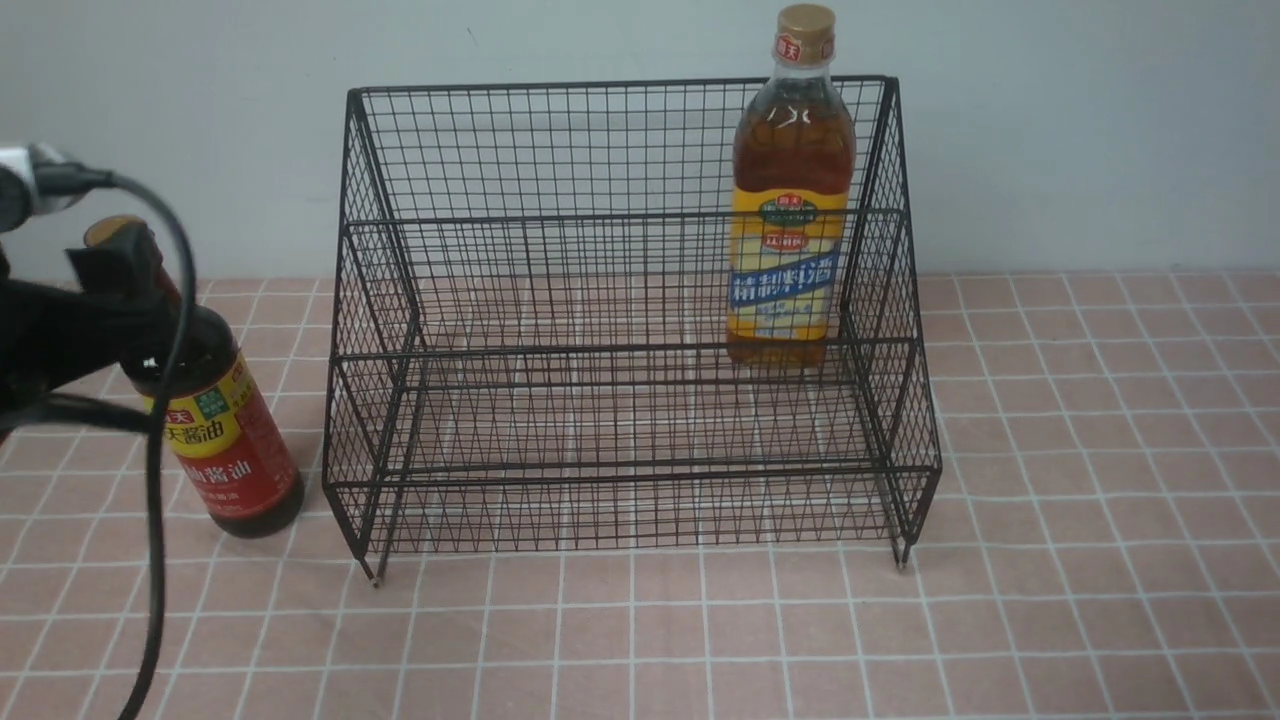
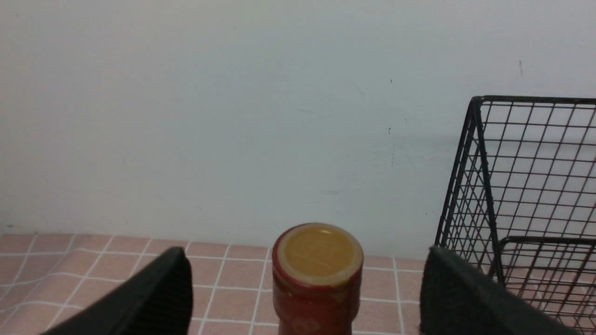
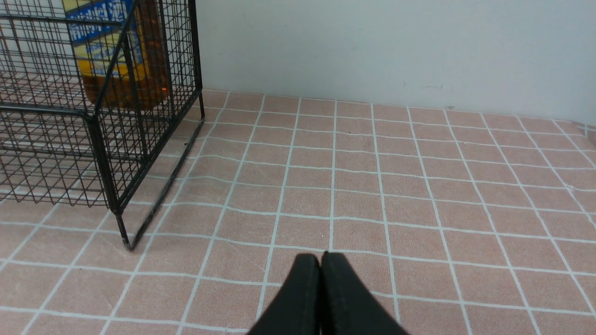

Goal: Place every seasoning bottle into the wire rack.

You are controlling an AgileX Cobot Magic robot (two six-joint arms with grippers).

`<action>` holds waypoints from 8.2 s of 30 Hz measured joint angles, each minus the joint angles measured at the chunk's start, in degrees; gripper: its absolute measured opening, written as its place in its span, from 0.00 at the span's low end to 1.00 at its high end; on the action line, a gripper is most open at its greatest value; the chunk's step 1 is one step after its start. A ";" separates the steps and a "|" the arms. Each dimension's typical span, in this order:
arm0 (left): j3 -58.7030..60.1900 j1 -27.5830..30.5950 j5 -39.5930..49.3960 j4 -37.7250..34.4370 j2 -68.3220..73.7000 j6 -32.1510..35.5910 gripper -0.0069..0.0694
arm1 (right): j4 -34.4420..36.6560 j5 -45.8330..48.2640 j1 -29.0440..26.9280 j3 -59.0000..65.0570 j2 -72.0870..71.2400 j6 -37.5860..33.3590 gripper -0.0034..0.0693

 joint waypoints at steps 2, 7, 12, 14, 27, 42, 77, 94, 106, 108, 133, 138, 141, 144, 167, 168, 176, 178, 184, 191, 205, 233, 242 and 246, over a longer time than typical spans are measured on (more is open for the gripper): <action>-1.15 0.00 -1.23 0.00 2.73 0.00 0.88 | 0.00 0.00 0.00 0.00 0.00 -0.04 0.03; -2.71 0.00 -5.58 0.00 9.23 0.00 0.88 | 0.00 0.00 0.00 0.00 0.00 -0.04 0.03; -2.71 0.00 -8.83 -0.22 14.54 0.00 0.87 | 0.00 0.00 0.00 0.00 0.00 -0.11 0.03; -2.71 0.00 -10.18 -0.21 15.93 0.00 0.87 | 0.00 0.00 0.00 0.00 0.00 -0.16 0.03; -2.77 -0.06 -12.14 6.56 17.26 -3.56 0.43 | 0.00 0.00 0.00 0.00 0.00 0.45 0.03; -18.90 -0.01 3.86 10.58 -0.61 -3.00 0.43 | 0.00 0.00 0.00 -0.05 0.00 0.66 0.03; -29.97 -19.32 5.16 9.70 14.94 -8.69 0.43 | 0.00 0.06 0.00 -0.05 0.00 0.78 0.03; -29.97 -19.32 -4.31 9.64 18.17 -7.57 0.43 | 0.00 0.10 0.00 -0.05 0.00 0.78 0.03; -29.61 -19.32 4.36 9.71 18.40 -7.62 0.43 | 0.00 0.10 0.00 -0.05 0.00 0.83 0.03; -29.61 -19.32 6.65 9.75 18.76 -7.62 0.43 | 0.00 0.11 0.00 -0.05 0.00 0.83 0.03; -30.26 -19.32 21.30 10.20 22.03 -7.51 0.54 | 0.00 0.17 0.00 -0.05 0.00 0.83 0.03; -30.63 -19.32 25.94 10.14 16.87 -7.51 0.64 | 0.00 0.16 0.00 -0.05 0.00 0.83 0.03; -30.63 -19.32 31.49 10.14 11.99 -7.51 0.64 | 0.00 0.16 0.00 -0.05 0.00 0.83 0.03; -30.63 -19.32 38.70 10.19 5.37 -7.51 0.55 | 0.00 0.16 0.00 -0.05 0.00 0.83 0.03; -10.43 -19.32 69.36 10.41 -43.81 -14.60 0.08 | 0.00 0.16 0.00 -0.05 0.00 0.83 0.03; -10.43 -19.32 70.61 10.86 -44.65 -14.60 0.08 | 0.00 0.16 0.00 -0.05 0.00 0.83 0.03; -10.39 -19.32 74.85 12.36 -46.76 -14.65 0.08 | 0.00 0.16 0.00 -0.05 0.00 0.83 0.03; -10.37 -19.32 74.93 13.60 -46.76 -14.65 0.08 | 0.00 0.16 0.00 -0.05 0.00 0.83 0.03; -8.31 -19.32 70.42 16.37 -46.99 -14.65 0.08 | 0.00 0.16 0.00 -0.05 0.00 0.83 0.03; 5.98 -15.37 55.44 18.44 -55.02 -14.14 0.08 | 0.00 0.16 0.00 -0.05 0.00 0.83 0.03; 34.40 -4.86 43.44 17.48 -67.92 -10.03 0.08 | 0.00 0.16 0.00 -0.05 0.00 0.83 0.03; 34.51 -4.86 43.67 17.53 -67.92 -10.03 0.08 | 0.08 0.21 0.00 -0.05 0.00 0.83 0.03; 34.51 -4.86 43.67 17.53 -67.92 -10.03 0.08 | 0.08 0.21 0.00 -0.05 0.00 1.01 0.03; 34.51 -4.86 43.67 17.53 -67.92 -10.03 0.08 | 0.08 0.21 0.00 -0.05 0.00 1.76 0.03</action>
